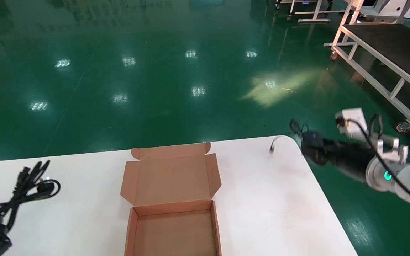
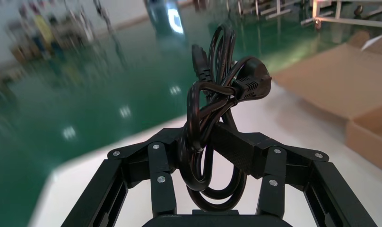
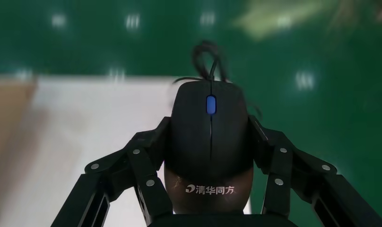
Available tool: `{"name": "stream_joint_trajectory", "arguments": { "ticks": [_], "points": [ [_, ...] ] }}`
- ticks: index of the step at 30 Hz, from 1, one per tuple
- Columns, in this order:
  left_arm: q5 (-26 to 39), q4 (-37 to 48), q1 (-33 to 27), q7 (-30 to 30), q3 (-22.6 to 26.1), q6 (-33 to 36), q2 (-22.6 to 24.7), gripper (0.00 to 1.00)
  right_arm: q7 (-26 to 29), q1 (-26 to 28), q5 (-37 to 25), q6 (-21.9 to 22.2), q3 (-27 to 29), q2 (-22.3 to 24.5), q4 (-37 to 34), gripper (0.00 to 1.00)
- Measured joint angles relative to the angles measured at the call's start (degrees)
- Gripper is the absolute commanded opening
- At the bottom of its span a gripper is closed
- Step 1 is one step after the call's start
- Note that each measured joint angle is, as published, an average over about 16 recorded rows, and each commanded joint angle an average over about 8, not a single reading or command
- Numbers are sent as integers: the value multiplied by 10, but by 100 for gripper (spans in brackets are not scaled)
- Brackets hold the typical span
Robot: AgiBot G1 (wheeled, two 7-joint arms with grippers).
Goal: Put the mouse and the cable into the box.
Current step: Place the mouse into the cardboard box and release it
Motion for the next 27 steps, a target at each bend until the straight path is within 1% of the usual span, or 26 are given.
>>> {"name": "stream_joint_trajectory", "arguments": {
  "ticks": [7,14,21,27],
  "points": [
    [7,-30,37,53,-73,45,-41,0,16,28,-46,47,34,-27,11,0],
    [21,-55,69,71,-121,70,-91,0,26,45,-72,102,40,-60,23,0],
    [33,-73,86,67,-138,77,-129,0,19,43,-66,163,10,-92,32,0],
    [40,-85,89,61,-138,74,-145,0,-12,27,-38,215,-36,-115,35,0]
  ]
}}
